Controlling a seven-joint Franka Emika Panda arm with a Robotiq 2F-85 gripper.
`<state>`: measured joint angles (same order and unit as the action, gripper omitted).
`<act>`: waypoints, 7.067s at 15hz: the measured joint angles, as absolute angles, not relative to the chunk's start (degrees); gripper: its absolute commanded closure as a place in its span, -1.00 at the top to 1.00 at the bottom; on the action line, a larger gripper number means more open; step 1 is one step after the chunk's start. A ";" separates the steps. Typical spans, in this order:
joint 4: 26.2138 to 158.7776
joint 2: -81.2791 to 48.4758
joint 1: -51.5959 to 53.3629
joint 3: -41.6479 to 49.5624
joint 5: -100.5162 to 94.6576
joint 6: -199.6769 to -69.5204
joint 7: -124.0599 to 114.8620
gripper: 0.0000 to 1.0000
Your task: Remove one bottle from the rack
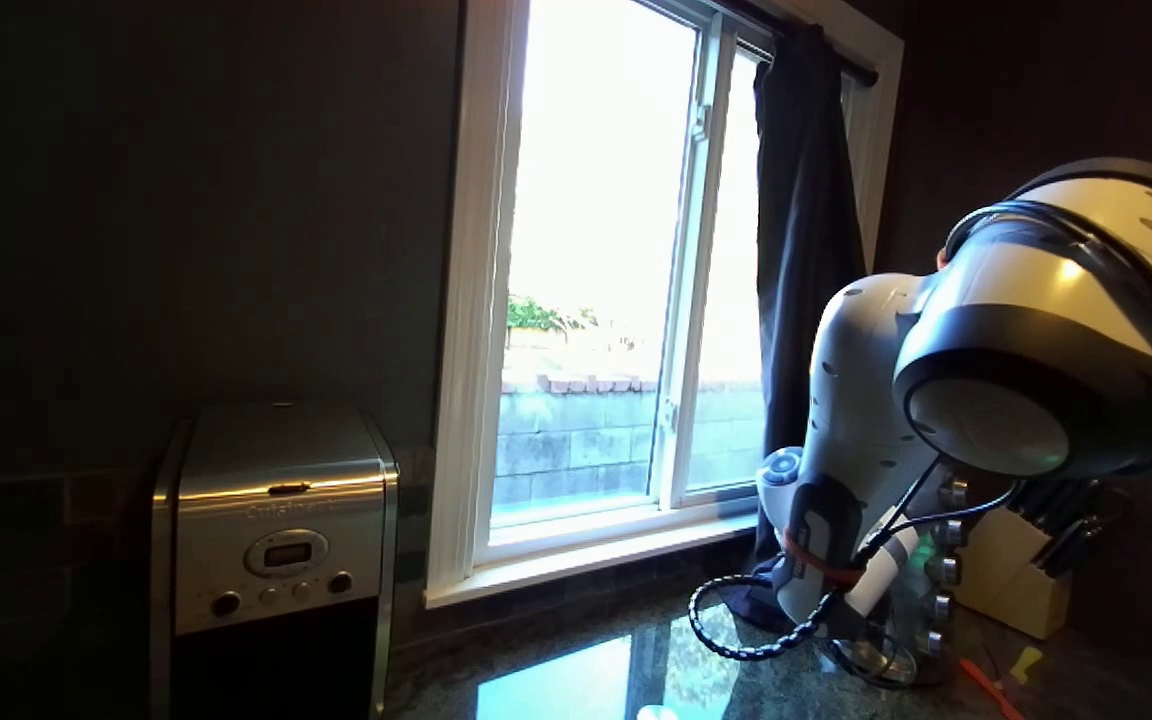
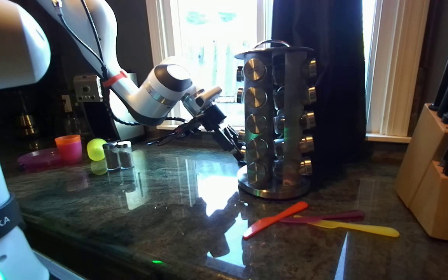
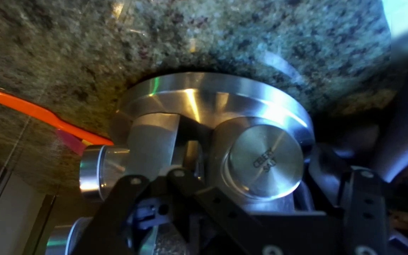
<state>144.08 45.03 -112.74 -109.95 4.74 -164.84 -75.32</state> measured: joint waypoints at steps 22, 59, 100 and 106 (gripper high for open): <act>144.02 46.55 -111.67 -110.43 8.47 -164.61 -69.01 -0.50; 151.18 30.24 -72.61 -76.74 10.20 -139.76 -54.80 -0.50; 134.17 -4.57 -2.38 -3.03 36.27 -104.45 -31.39 -0.50; 131.03 -11.01 -2.36 -2.20 40.68 -104.56 -26.44 -0.50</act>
